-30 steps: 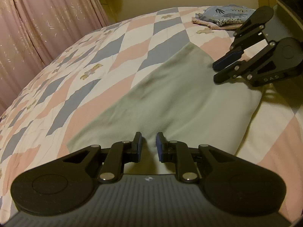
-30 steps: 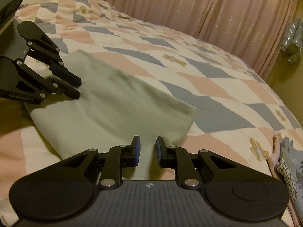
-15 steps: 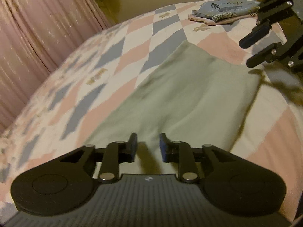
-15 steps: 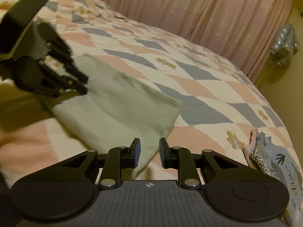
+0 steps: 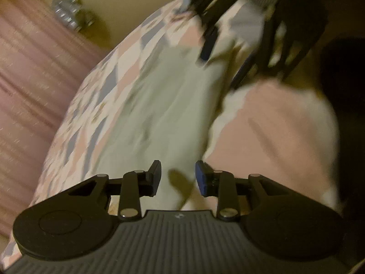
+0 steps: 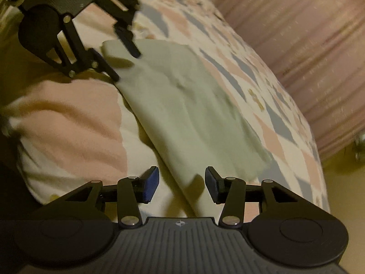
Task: Fold clothes
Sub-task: 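Grasp the folded shirt ends with both grippers and lift it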
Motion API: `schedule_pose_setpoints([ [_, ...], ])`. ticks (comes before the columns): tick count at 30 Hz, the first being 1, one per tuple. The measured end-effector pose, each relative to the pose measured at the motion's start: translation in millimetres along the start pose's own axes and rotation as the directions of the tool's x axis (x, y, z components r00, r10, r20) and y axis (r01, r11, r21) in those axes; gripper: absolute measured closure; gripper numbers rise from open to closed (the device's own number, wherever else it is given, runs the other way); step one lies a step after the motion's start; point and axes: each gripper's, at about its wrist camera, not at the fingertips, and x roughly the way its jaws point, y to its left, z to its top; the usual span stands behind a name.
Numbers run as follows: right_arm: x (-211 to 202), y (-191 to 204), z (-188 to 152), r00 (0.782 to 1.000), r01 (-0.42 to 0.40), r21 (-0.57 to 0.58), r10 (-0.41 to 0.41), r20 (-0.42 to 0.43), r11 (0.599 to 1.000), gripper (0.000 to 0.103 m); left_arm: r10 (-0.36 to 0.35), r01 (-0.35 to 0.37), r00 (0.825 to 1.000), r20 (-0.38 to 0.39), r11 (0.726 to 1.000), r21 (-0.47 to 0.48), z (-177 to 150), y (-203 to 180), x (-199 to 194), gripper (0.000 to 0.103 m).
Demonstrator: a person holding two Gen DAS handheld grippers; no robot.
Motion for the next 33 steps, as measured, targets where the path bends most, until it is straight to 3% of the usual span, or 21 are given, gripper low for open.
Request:
schedule_pose_setpoints([
  [5, 15, 4, 0, 1.000, 0.019, -0.074, -0.020, -0.011, 0.997, 0.056, 0.073, -0.069, 0.997, -0.037, 0.993, 0.094, -7, -8, 16, 0.072],
  [10, 21, -2, -14, 0.995, 0.083, -0.100, -0.088, -0.047, 0.992, 0.057, 0.175, -0.159, 0.979, -0.104, 0.977, 0.145, -26, 5, 26, 0.071],
  [14, 24, 0, -23, 0.987, 0.140, -0.131, -0.149, -0.066, 0.981, 0.063, 0.194, -0.173, 0.975, -0.109, 0.968, 0.180, -28, 4, 33, 0.073],
  [16, 28, 6, -21, 0.985, 0.150, -0.170, -0.161, -0.055, 0.974, 0.067, 0.197, -0.174, 0.974, -0.109, 0.966, 0.191, -27, 4, 37, 0.076],
  [21, 39, 12, -21, 0.984, 0.156, -0.204, -0.171, -0.057, 0.966, 0.080, 0.183, -0.157, 0.974, -0.130, 0.969, 0.191, -30, 7, 44, 0.094],
  [25, 39, 7, -21, 0.982, 0.169, -0.180, -0.182, -0.056, 0.969, 0.094, 0.192, -0.162, 0.974, -0.120, 0.962, 0.219, -27, 12, 43, 0.097],
  [33, 11, -16, -11, 0.969, 0.244, -0.110, -0.248, -0.020, 0.963, 0.097, 0.288, -0.274, 0.958, -0.003, 0.915, 0.295, -1, 43, 19, 0.097],
])
